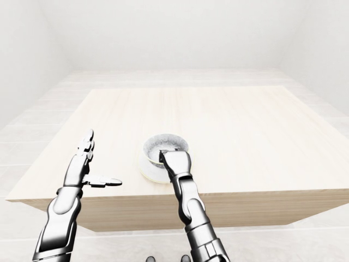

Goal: Put the bowl on the plate.

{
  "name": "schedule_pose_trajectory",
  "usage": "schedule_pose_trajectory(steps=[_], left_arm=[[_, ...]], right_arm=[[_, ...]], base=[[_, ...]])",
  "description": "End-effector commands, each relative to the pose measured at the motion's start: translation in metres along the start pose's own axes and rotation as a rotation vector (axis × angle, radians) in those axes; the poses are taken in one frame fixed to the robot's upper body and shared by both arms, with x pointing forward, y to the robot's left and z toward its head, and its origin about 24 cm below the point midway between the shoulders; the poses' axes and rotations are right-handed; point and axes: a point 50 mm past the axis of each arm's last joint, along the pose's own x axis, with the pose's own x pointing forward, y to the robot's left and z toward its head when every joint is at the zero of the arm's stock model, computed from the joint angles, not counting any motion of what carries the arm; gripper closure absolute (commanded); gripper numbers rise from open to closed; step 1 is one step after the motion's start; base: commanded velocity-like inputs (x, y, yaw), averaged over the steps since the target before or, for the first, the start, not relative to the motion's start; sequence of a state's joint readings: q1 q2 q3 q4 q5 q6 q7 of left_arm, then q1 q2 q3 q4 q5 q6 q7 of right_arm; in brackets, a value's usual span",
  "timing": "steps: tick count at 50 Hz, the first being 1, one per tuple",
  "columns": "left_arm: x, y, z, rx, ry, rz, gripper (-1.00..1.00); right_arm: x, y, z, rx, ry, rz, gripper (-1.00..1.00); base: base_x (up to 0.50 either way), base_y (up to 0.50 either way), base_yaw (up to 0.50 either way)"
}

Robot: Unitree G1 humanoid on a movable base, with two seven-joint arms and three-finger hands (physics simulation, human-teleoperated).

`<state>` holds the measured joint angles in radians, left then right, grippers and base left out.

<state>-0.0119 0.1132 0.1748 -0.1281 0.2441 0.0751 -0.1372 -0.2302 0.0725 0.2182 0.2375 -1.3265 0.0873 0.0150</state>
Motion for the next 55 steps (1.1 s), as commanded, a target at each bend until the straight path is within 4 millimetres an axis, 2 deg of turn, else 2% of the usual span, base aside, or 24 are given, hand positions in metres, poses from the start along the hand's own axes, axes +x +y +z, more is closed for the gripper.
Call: schedule_pose_trajectory(steps=[1,55], left_arm=[[-0.0001,-0.0010,-0.0011,0.002,0.001,-0.002,-1.00],[-0.0007,0.0005,0.0005,0.003,-0.004,0.002,-1.00]], right_arm=[[0.0013,-0.0022,0.0004,0.009,-0.001,-0.028,0.58],[0.0027,0.0030,-0.0007,0.015,0.003,-0.004,0.55]], base=[[0.00,0.00,0.00],[0.00,0.00,0.00]])
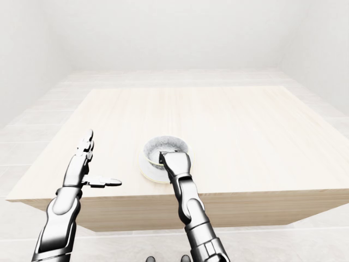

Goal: Put the bowl on the plate.

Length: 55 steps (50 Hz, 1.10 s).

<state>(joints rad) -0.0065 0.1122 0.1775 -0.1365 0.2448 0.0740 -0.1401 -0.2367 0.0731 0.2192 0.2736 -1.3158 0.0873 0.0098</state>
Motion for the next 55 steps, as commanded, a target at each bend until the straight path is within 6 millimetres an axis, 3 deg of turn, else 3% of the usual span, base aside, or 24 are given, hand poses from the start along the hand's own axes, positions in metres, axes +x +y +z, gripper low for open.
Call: schedule_pose_trajectory(steps=[1,19,44,48,55], left_arm=[[0.0002,-0.0001,0.0001,0.000,0.000,-0.001,-1.00],[-0.0002,-0.0007,-0.0003,0.001,-0.001,0.000,-1.00],[-0.0013,-0.0012,0.0002,-0.001,-0.001,-0.005,-1.00],[-0.0011,-0.0012,0.0003,-0.001,-0.002,-0.005,-1.00],[-0.0012,-0.0009,0.0014,-0.001,-0.004,-0.004,-1.00]], right_arm=[[0.0019,-0.0036,0.0002,0.009,-0.002,-0.029,0.55],[0.0025,-0.0041,-0.0008,0.010,0.000,-0.031,0.34],[0.0020,-0.0017,-0.0009,0.007,0.001,-0.022,0.31],[0.0022,-0.0022,-0.0010,0.006,0.001,-0.021,0.15],[0.0021,-0.0026,-0.0009,0.004,0.000,-0.020,0.11]], base=[[0.00,0.00,0.00],[0.00,0.00,0.00],[0.00,0.00,0.00],[0.00,0.00,0.00],[0.00,0.00,0.00]])
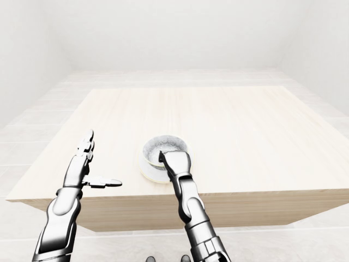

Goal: Put the bowl on the plate.

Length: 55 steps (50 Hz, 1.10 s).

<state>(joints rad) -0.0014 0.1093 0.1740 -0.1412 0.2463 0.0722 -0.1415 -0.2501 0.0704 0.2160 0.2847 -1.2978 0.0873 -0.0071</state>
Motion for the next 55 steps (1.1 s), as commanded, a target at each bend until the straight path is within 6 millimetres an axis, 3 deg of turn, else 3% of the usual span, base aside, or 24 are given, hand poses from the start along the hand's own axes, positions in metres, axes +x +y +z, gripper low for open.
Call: schedule_pose_trajectory(steps=[1,26,30,31,43,55], left_arm=[[0.000,0.000,0.002,0.000,-0.003,0.001,-1.00],[-0.002,0.001,0.002,0.000,-0.008,0.002,-1.00],[-0.002,0.001,0.002,0.000,-0.008,0.002,-1.00],[-0.002,0.002,0.002,-0.001,-0.008,0.002,-1.00],[-0.002,0.002,0.003,-0.002,-0.008,0.002,-1.00],[-0.003,0.002,0.003,-0.001,-0.008,0.002,-1.00]], right_arm=[[0.000,-0.001,0.000,-0.010,0.000,-0.004,0.09],[-0.001,-0.003,0.000,-0.010,-0.001,-0.006,-0.01],[-0.002,-0.002,-0.001,-0.030,-0.004,0.013,-0.11],[-0.004,0.000,0.000,-0.017,-0.004,0.032,-0.34],[-0.007,-0.005,0.001,-0.011,-0.005,0.014,-0.97],[-0.007,-0.011,-0.001,0.016,-0.003,0.005,-1.00]], base=[[0.00,0.00,0.00],[0.00,0.00,0.00],[0.00,0.00,0.00],[0.00,0.00,0.00],[0.00,0.00,0.00],[0.00,0.00,0.00]])
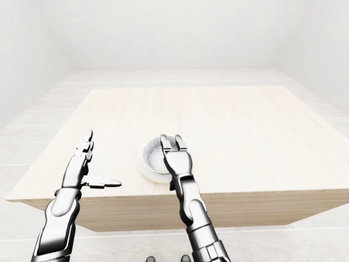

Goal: Put the bowl on the plate.

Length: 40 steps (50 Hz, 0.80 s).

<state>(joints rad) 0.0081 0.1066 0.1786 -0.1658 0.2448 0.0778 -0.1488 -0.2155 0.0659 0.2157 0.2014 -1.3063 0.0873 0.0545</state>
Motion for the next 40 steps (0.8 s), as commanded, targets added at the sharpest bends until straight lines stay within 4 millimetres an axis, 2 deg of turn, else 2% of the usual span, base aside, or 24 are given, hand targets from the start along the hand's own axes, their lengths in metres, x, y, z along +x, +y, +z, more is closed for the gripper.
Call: schedule_pose_trajectory(steps=[1,11,21,30,40], left_arm=[[-0.001,0.000,0.001,0.000,0.000,-0.001,-1.00],[0.000,-0.001,0.001,0.000,0.001,-0.001,-1.00],[0.000,-0.001,0.001,0.001,0.001,-0.003,-1.00],[0.000,0.000,0.001,0.000,0.001,-0.001,-1.00],[0.000,0.000,0.000,-0.002,0.004,0.001,-1.00]], right_arm=[[-0.002,-0.006,0.000,0.017,-0.002,-0.006,-1.00],[-0.005,-0.014,0.001,0.018,-0.011,-0.013,-1.00],[-0.009,-0.031,0.004,0.062,-0.033,-0.019,-1.00],[-0.022,-0.056,0.010,0.121,-0.079,-0.039,-1.00],[-0.050,-0.102,0.019,0.205,-0.174,-0.150,-1.00]], base=[[0.00,0.00,0.00],[0.00,0.00,0.00],[0.00,0.00,0.00],[0.00,0.00,0.00],[0.00,0.00,0.00]])
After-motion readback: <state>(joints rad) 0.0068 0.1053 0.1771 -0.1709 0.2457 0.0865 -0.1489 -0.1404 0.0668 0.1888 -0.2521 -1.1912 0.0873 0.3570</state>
